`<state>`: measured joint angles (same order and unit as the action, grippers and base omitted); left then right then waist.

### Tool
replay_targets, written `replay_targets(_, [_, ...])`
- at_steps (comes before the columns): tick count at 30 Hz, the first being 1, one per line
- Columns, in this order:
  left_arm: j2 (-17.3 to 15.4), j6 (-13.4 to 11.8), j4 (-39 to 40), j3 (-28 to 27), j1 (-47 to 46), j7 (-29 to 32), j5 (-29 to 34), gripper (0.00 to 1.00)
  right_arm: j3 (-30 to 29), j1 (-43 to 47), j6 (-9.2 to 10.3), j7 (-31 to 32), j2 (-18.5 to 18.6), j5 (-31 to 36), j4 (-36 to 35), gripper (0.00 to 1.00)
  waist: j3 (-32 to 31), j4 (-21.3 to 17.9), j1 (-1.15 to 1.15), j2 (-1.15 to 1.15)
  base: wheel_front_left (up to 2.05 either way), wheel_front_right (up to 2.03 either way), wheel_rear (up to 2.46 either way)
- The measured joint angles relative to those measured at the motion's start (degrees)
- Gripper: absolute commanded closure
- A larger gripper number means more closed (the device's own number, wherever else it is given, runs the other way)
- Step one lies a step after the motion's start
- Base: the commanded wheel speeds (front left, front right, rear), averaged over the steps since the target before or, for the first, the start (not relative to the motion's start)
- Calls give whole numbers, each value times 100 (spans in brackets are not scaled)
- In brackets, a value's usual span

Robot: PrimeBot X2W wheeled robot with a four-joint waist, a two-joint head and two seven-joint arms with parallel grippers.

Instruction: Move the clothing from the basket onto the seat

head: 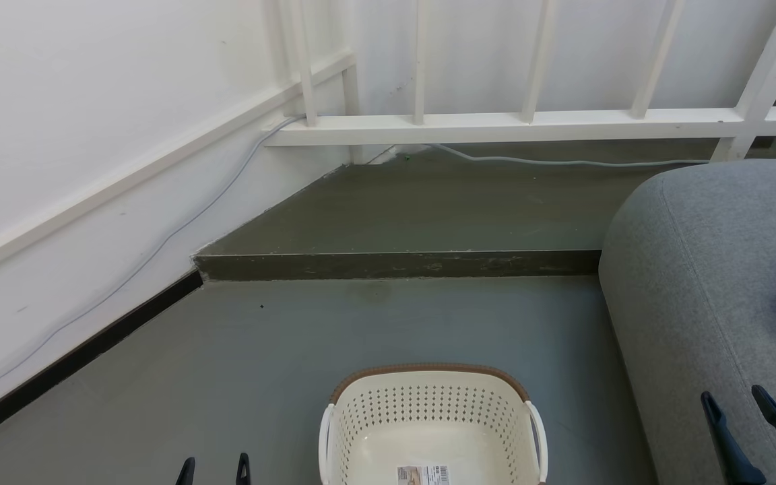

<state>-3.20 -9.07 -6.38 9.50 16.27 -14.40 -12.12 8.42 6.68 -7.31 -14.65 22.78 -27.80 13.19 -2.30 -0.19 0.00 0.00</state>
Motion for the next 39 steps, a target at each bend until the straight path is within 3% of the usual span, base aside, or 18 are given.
replay_targets(30, [4, -155, -43, 241, -18, 0, -211, 0, 98, -29, 0, 0, 123, -101, 58, 0, 189, -76, 0, 0, 0, 0, 0])
replay_targets(31, [8, -155, -56, 246, -15, 1, -235, 100, 102, -25, 0, 0, 113, -101, 69, 100, 190, -77, 0, 0, 0, 0, 0])
replay_targets(39, [43, -137, -375, 255, 6, 41, -434, 100, 237, 125, 1, 52, -318, -226, 335, 100, 192, -75, 1, 0, 0, 0, 0])
